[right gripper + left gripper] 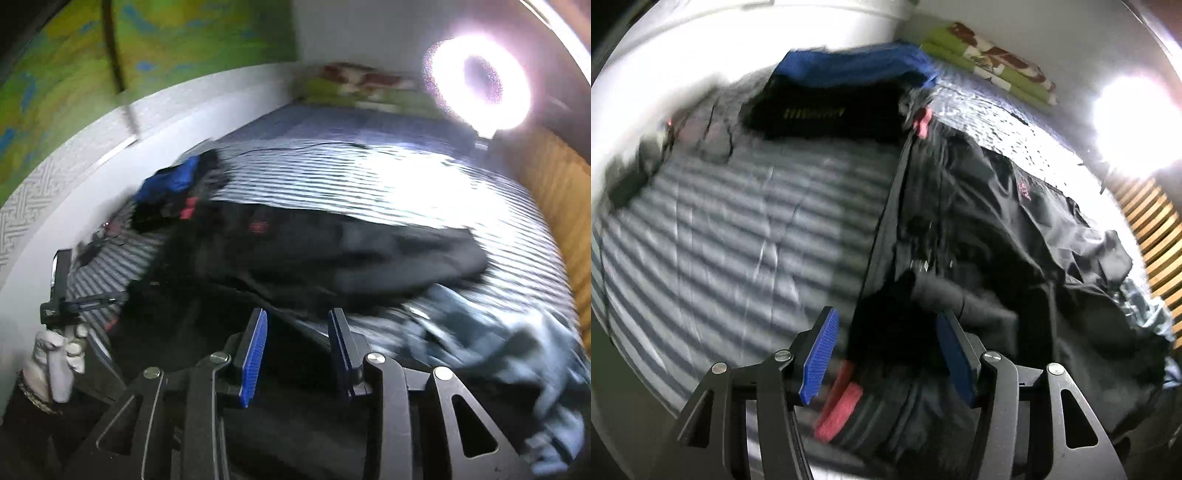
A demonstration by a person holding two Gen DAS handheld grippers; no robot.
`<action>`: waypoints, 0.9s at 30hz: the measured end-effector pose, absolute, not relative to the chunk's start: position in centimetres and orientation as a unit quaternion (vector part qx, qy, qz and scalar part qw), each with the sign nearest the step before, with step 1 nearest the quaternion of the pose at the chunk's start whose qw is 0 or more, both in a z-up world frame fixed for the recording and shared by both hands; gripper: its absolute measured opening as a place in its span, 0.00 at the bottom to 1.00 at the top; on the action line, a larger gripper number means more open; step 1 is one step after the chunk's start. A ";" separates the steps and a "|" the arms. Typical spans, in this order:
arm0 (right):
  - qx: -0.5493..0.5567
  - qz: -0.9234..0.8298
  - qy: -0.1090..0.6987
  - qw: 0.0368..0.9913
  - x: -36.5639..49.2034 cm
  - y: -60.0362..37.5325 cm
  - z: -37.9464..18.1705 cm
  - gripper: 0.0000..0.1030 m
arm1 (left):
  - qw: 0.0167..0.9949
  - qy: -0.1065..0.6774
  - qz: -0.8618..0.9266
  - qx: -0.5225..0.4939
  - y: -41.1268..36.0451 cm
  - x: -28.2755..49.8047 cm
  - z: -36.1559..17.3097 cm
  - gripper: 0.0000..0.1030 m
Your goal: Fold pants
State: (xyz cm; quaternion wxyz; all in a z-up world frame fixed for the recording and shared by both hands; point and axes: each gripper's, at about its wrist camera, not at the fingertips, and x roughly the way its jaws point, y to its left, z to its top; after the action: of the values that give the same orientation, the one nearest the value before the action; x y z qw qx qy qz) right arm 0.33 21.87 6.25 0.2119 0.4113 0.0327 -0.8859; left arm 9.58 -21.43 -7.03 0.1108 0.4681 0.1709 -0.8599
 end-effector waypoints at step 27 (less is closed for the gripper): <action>0.494 -0.817 0.071 0.288 -9.2 0.3 -10.6 0.38 | 0.101 0.085 -0.857 0.498 -20.1 2.8 -11.7 0.57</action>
State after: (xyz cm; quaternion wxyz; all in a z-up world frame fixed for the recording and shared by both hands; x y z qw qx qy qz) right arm -9.18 0.31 -10.63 0.2877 0.4938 0.0710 -0.8175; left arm 2.85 -20.12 -11.72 0.1011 0.4983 0.0851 -0.8569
